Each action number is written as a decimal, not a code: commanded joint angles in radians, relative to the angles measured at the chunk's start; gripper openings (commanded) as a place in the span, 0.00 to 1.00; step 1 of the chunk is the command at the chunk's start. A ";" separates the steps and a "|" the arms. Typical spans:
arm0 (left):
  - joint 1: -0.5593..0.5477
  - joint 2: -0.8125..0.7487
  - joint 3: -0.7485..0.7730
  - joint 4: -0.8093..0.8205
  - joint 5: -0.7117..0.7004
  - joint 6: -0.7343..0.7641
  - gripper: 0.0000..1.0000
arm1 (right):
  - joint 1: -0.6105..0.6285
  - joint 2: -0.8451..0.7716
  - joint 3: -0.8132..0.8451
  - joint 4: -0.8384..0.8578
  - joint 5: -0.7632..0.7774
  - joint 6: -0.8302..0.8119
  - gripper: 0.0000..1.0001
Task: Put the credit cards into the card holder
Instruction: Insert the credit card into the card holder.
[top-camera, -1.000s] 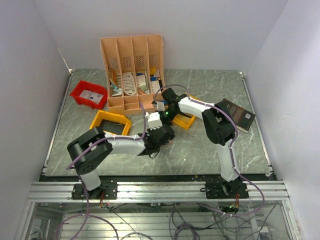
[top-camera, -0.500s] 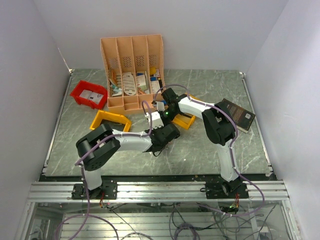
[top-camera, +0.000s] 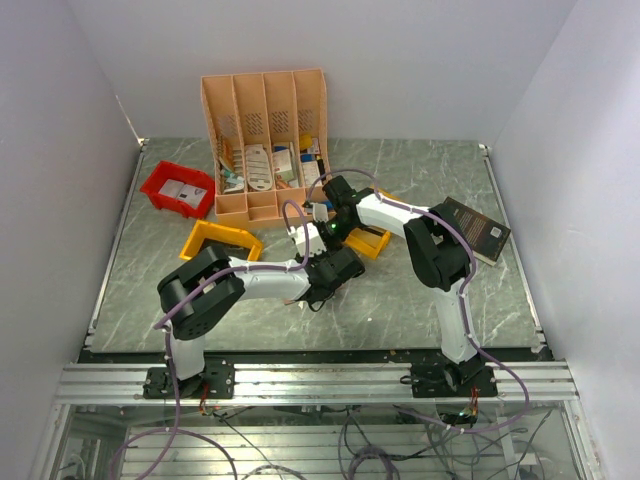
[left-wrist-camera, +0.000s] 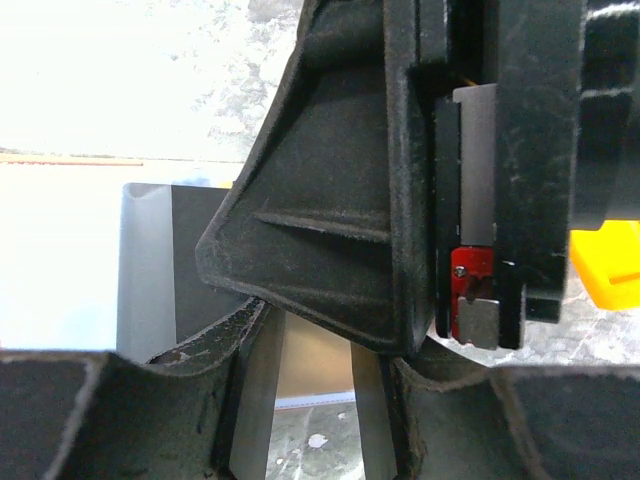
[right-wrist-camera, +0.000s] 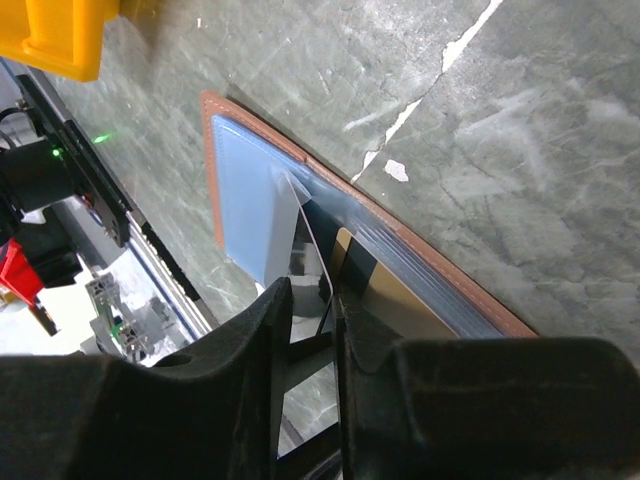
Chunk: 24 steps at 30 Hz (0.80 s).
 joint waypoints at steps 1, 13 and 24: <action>0.003 0.023 -0.010 -0.094 -0.045 -0.033 0.44 | 0.004 0.041 -0.005 -0.010 0.102 -0.052 0.25; 0.016 -0.004 -0.045 -0.118 -0.049 -0.071 0.44 | -0.008 -0.033 0.013 -0.016 0.107 -0.083 0.31; 0.019 -0.026 -0.055 -0.169 -0.066 -0.095 0.47 | -0.018 -0.066 -0.002 -0.006 0.104 -0.098 0.32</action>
